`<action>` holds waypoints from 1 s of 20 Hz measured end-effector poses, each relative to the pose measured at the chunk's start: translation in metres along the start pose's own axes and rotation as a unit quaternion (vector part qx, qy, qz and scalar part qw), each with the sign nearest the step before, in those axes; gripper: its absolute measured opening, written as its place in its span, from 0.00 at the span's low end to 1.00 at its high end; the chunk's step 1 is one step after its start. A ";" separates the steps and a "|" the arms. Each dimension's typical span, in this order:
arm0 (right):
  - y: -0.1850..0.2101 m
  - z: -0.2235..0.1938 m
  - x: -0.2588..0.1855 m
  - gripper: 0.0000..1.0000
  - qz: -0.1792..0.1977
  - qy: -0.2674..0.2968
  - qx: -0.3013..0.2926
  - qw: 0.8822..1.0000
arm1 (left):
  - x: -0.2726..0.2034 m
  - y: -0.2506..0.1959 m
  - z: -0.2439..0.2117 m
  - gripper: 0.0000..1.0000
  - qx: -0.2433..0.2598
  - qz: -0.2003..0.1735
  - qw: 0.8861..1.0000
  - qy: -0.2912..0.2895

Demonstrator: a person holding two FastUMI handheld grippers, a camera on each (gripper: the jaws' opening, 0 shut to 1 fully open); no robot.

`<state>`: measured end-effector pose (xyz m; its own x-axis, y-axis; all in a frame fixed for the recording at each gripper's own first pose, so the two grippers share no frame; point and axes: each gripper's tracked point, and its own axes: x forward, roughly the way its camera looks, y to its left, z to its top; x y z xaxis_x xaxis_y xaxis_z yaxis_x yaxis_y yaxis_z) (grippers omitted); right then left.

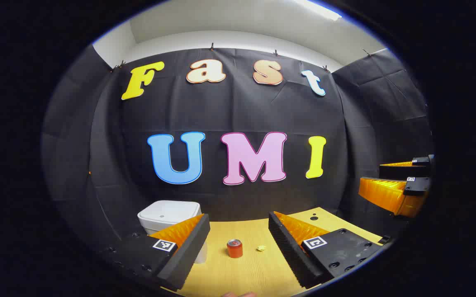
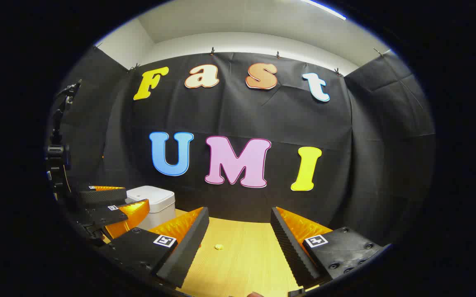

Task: Press the lid of the desktop garbage bin to open it, pick up the crumpled paper on the desktop and throw it into the bin, then pick up the pop can on the desktop and drop it into the bin, and finally close the garbage bin lid.

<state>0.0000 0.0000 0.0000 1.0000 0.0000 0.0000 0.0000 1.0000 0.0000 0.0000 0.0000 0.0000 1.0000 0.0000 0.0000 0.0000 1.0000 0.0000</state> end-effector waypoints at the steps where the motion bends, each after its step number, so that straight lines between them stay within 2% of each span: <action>1: -0.002 -0.002 0.000 0.96 -0.004 0.003 0.008 1.000 | 0.001 0.001 0.003 0.96 0.005 0.001 1.000 -0.002; 9: -0.012 0.000 0.000 0.96 -0.029 0.003 0.010 1.000 | 0.008 -0.011 0.013 0.96 0.003 -0.019 1.000 -0.014; 11: -0.015 0.000 0.000 0.96 -0.033 0.004 0.005 0.999 | 0.009 -0.007 0.007 0.96 -0.001 -0.011 1.000 0.000; 18: -0.016 0.002 0.006 0.96 -0.034 0.004 0.002 0.999 | 0.009 0.003 0.012 0.96 -0.001 -0.007 1.000 -0.005; 19: -0.014 0.003 0.008 1.00 -0.032 0.003 0.002 0.999 | 0.008 0.008 0.015 0.96 0.004 -0.001 1.000 -0.009; 20: -0.013 0.005 0.009 0.96 -0.031 0.001 0.001 1.000 | 0.010 0.014 0.017 0.96 0.009 0.005 1.000 -0.014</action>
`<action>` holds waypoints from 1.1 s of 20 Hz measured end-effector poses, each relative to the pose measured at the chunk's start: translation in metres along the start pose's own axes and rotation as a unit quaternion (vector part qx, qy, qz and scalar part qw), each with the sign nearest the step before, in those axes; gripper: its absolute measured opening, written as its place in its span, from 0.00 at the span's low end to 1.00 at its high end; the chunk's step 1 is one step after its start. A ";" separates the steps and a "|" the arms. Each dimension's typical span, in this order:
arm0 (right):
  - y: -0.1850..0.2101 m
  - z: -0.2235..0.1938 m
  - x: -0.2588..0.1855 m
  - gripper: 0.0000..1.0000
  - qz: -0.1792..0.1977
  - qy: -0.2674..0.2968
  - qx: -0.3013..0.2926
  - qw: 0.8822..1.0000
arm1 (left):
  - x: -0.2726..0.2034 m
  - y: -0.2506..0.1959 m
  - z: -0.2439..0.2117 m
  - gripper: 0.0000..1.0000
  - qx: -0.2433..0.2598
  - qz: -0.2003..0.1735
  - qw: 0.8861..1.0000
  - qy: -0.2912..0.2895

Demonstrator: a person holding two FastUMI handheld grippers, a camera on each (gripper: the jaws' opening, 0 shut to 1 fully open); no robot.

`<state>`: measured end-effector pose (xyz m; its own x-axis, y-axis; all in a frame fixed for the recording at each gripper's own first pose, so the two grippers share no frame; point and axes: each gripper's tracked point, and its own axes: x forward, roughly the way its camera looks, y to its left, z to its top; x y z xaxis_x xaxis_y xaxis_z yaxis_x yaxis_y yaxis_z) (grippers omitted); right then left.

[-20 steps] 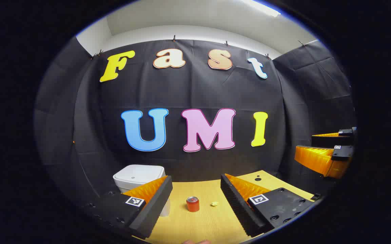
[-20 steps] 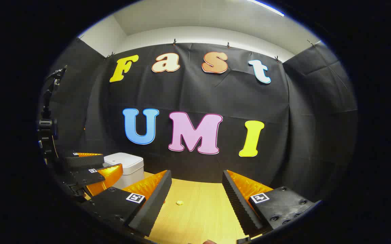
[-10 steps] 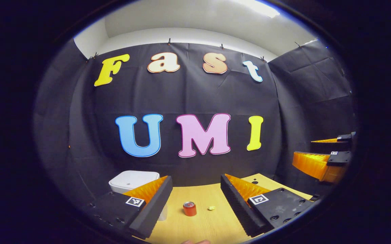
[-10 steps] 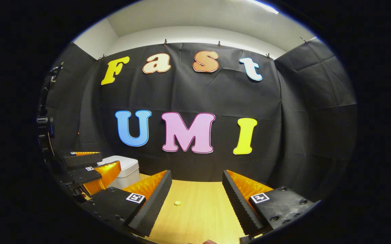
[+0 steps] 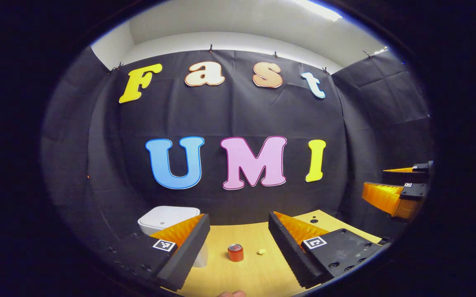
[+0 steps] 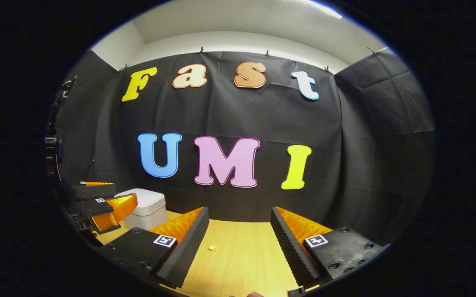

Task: Press the lid of the desktop garbage bin to open it, pick up the crumpled paper on the desktop and throw it into the bin, then pick up the pop can on the desktop and drop it into the bin, and finally close the garbage bin lid.

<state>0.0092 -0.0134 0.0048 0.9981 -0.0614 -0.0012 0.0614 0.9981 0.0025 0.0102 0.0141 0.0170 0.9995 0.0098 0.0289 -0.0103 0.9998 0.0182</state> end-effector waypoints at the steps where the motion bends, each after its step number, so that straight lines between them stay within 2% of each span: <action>1: 0.002 0.000 0.001 0.96 0.002 -0.002 0.001 1.000 | 0.001 0.004 0.002 0.96 0.004 0.001 1.000 -0.001; 11: 0.016 0.006 0.011 0.96 0.018 -0.009 -0.008 1.000 | 0.021 0.039 0.014 0.96 0.023 0.016 0.999 -0.015; 17: 0.010 0.005 0.016 0.96 0.013 -0.007 -0.013 1.000 | 0.037 0.053 0.003 0.95 0.001 0.010 1.000 0.004; 22: 0.000 -0.002 0.014 0.96 0.005 0.001 -0.010 1.000 | 0.061 0.100 -0.005 0.81 0.013 0.037 0.999 0.013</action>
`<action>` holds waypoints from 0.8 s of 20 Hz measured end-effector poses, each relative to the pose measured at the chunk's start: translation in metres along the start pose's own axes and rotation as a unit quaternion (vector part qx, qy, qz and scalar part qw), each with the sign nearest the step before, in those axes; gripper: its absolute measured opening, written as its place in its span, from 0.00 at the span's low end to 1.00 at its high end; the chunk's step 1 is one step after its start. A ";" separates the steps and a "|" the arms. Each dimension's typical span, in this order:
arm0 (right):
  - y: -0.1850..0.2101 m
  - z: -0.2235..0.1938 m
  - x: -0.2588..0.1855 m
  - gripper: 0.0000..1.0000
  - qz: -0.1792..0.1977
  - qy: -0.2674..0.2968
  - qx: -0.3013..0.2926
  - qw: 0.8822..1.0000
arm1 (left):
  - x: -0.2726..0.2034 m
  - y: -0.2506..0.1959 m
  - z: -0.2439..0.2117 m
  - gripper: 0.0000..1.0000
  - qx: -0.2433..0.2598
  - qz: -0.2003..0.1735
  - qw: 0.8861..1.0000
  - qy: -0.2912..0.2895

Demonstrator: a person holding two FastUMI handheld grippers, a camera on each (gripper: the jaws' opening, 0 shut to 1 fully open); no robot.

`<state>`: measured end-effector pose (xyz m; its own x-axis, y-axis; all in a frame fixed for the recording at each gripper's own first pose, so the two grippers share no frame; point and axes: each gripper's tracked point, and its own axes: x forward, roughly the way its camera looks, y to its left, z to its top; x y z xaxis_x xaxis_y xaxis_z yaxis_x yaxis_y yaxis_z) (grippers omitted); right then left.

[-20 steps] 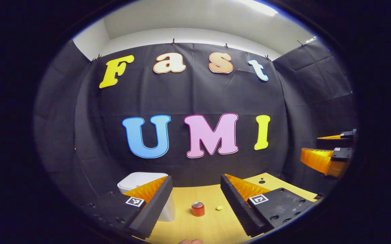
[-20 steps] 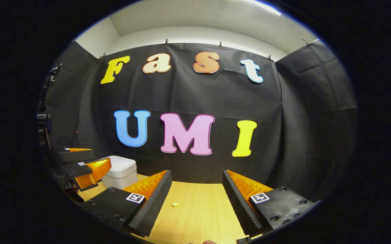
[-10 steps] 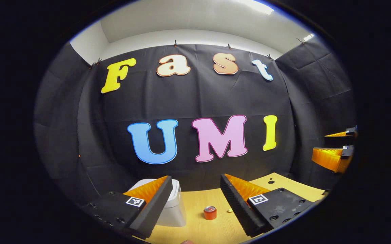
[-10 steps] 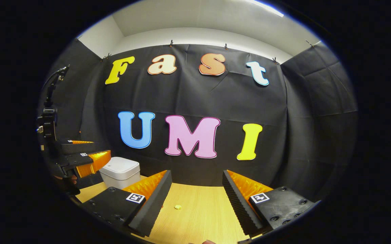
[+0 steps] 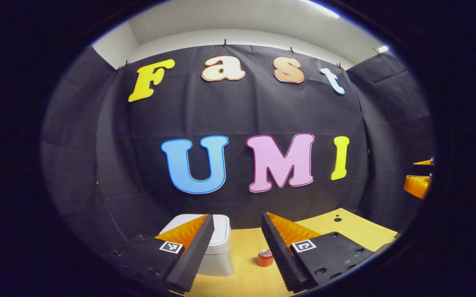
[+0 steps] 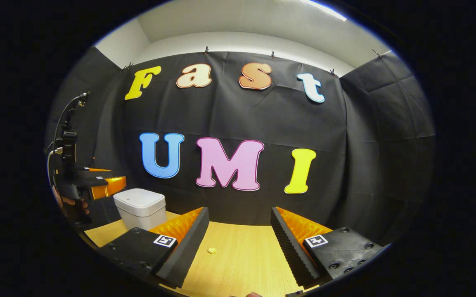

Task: Press the lid of the desktop garbage bin to open it, pick up the crumpled paper on the desktop and throw it into the bin, then pick up the pop can on the desktop and drop it into the bin, and finally close the garbage bin lid.

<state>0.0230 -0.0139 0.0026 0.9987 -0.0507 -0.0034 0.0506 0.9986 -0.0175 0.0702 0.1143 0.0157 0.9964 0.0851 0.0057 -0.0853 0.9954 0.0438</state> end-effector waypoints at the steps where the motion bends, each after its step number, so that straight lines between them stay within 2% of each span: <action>1: -0.002 -0.001 -0.001 0.96 -0.001 0.001 0.002 1.000 | 0.006 0.008 -0.001 0.76 0.006 0.005 1.000 0.000; 2: -0.003 -0.001 -0.001 0.96 -0.002 0.001 0.004 1.000 | 0.011 0.018 -0.005 0.58 0.009 0.014 1.000 0.006; 3: -0.004 -0.002 -0.002 0.96 -0.004 0.001 0.004 1.000 | 0.013 0.025 -0.012 0.48 0.004 0.022 1.000 0.015; 4: -0.006 -0.003 -0.002 0.96 -0.005 0.002 0.004 1.000 | 0.017 0.028 -0.018 0.30 -0.006 0.021 0.999 0.025; 7: -0.010 -0.006 -0.004 0.96 -0.009 0.006 0.002 1.000 | 0.031 0.037 -0.028 0.15 -0.026 -0.001 0.999 0.034; 8: -0.011 -0.008 -0.004 0.96 -0.010 0.008 0.003 1.000 | 0.038 0.040 -0.029 0.07 -0.025 -0.008 0.999 0.033; 12: -0.014 -0.012 -0.005 0.96 -0.016 0.013 0.008 1.000 | 0.073 0.081 -0.052 0.07 -0.007 0.021 0.997 0.071; 14: -0.013 -0.014 -0.005 0.96 -0.019 0.016 0.007 1.000 | 0.088 0.087 -0.067 0.07 -0.033 0.017 0.995 0.093; 16: -0.013 -0.015 -0.004 0.96 -0.020 0.017 0.005 1.000 | 0.103 0.096 -0.085 0.07 -0.021 0.017 0.993 0.117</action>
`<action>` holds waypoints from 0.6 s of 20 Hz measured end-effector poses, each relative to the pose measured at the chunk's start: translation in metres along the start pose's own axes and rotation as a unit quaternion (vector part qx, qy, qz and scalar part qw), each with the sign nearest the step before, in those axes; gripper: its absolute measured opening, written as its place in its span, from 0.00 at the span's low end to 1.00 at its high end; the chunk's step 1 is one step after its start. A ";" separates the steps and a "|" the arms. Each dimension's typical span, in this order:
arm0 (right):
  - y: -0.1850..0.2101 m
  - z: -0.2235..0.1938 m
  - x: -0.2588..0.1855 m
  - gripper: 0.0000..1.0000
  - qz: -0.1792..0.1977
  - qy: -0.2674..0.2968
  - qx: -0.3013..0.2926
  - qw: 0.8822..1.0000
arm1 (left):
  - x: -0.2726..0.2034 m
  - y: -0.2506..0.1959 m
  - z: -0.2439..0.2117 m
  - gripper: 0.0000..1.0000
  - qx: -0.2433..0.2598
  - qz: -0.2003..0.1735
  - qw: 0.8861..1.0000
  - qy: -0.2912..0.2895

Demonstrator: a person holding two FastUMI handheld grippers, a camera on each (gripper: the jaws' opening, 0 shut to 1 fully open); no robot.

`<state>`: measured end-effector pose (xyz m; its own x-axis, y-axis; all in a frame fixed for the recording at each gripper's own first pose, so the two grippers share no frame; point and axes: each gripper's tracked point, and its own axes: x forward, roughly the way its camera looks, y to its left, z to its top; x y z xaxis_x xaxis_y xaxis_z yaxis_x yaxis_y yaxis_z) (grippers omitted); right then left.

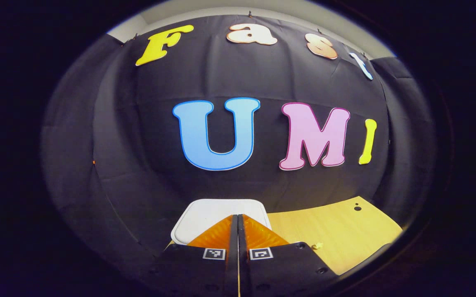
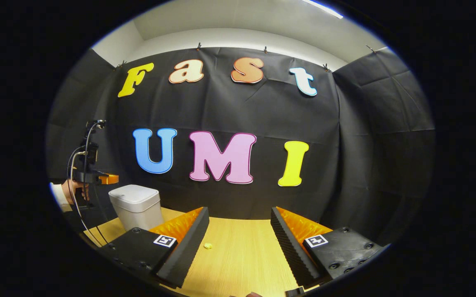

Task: Press the lid of the desktop garbage bin to open it, pick up the crumpled paper on the desktop and throw it into the bin, then pick up the pop can on the desktop and drop it into the bin, and finally close the garbage bin lid.

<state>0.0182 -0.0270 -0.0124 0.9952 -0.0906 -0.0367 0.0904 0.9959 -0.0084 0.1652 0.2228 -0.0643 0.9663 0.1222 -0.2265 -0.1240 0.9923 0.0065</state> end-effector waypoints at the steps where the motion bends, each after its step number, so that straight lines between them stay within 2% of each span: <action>1: 0.000 0.000 0.000 0.96 -0.001 0.001 0.000 1.000 | 0.012 0.001 -0.006 0.06 0.013 -0.003 1.000 0.014; 4: -0.001 0.000 0.000 0.96 -0.006 0.003 -0.001 1.000 | 0.041 0.003 -0.029 0.06 0.006 -0.011 0.998 0.066; 9: -0.003 -0.007 0.002 0.96 -0.009 0.015 -0.010 1.000 | 0.064 0.011 -0.069 0.06 0.016 -0.007 0.990 0.137; 12: 0.002 -0.008 0.005 0.96 -0.002 0.020 -0.013 1.000 | 0.070 0.014 -0.070 0.06 0.011 0.004 0.991 0.134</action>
<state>0.0227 -0.0257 -0.0206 0.9925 -0.0961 -0.0758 0.0936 0.9950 -0.0349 0.2157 0.2437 -0.1485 0.8705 0.1237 -0.4764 -0.1242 0.9918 0.0307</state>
